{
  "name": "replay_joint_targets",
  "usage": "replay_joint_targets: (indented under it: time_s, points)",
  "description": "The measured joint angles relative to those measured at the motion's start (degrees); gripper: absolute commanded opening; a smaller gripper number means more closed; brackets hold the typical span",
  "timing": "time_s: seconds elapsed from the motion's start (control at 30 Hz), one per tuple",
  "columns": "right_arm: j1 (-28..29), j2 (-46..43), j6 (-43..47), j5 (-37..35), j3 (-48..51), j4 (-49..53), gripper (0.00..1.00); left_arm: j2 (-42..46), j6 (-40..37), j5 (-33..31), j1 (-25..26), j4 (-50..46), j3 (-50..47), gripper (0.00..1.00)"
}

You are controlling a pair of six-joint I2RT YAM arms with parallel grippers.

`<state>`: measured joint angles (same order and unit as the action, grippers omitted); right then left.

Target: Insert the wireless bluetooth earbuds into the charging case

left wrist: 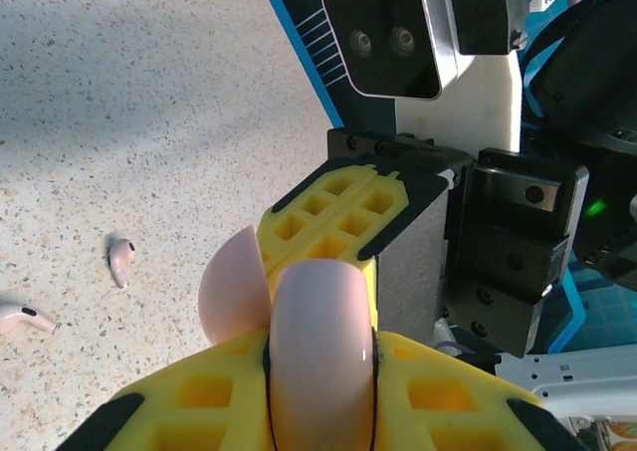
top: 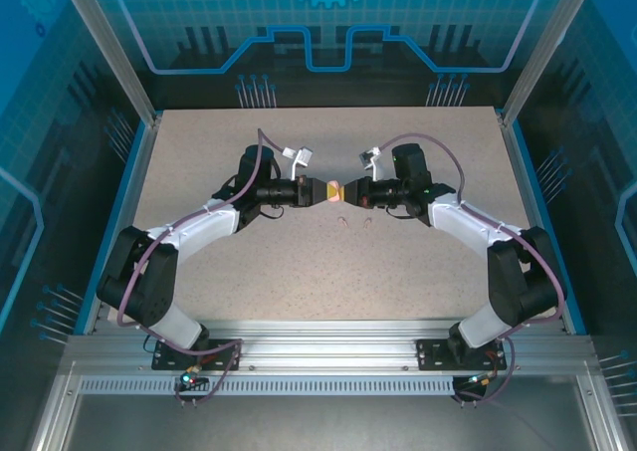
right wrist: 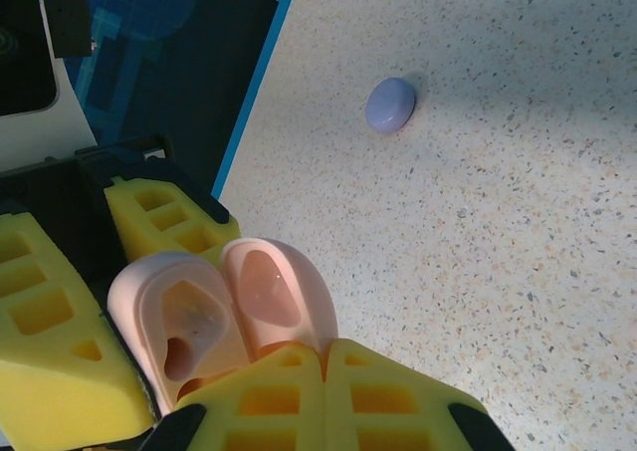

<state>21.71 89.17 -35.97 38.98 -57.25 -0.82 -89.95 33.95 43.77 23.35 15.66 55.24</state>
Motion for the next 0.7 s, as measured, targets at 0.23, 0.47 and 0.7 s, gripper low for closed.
replay_joint_targets:
  time_s: [0.23, 0.47, 0.7]
  points:
    - [0.04, 0.0, 2.05, -5.4, -2.78, 4.92, 0.0, 0.42, -1.03, -1.33, 0.44, -0.46, -0.04, 0.76]
    - [-0.35, 0.0, 6.56, -9.05, -4.76, 11.32, 0.0, 3.65, -3.02, -3.89, -2.54, -3.37, 0.0, 0.99]
    - [-0.5, 0.07, 15.17, -13.11, -9.27, 18.38, 0.0, 5.55, -9.97, -4.13, -6.69, -13.66, 6.51, 0.99]
